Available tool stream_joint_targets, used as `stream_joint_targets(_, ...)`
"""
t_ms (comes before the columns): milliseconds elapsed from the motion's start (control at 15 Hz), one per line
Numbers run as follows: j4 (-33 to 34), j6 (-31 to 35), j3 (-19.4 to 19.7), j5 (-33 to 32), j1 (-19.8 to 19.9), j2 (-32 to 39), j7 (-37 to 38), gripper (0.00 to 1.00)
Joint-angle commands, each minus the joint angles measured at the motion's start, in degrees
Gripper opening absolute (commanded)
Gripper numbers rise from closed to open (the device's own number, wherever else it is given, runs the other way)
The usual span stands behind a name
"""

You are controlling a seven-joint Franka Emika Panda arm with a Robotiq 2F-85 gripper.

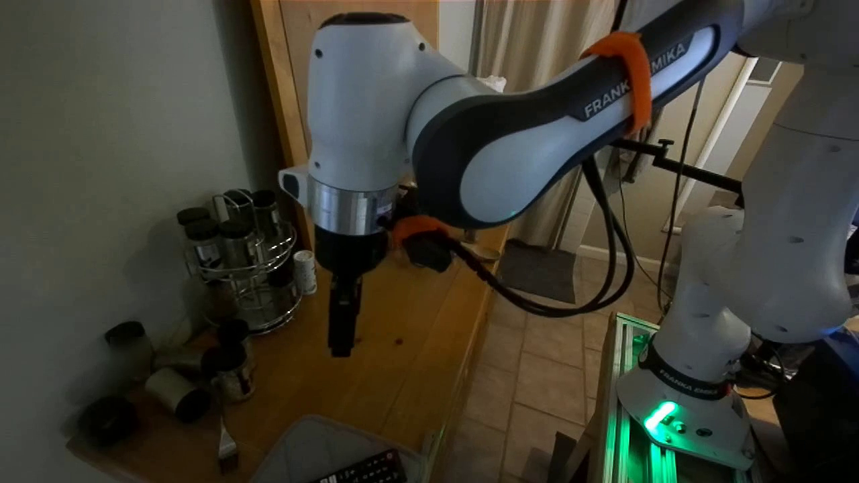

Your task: Pick up one container on the left and put it at the bottom of the seasoning rack

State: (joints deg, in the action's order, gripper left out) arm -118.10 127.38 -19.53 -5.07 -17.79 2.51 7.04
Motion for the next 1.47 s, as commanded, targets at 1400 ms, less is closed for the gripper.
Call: stream_joint_targets(1400, 21.3, -9.7, 5.6, -3.7, -10.1, 20.7, 36.9, 1.0)
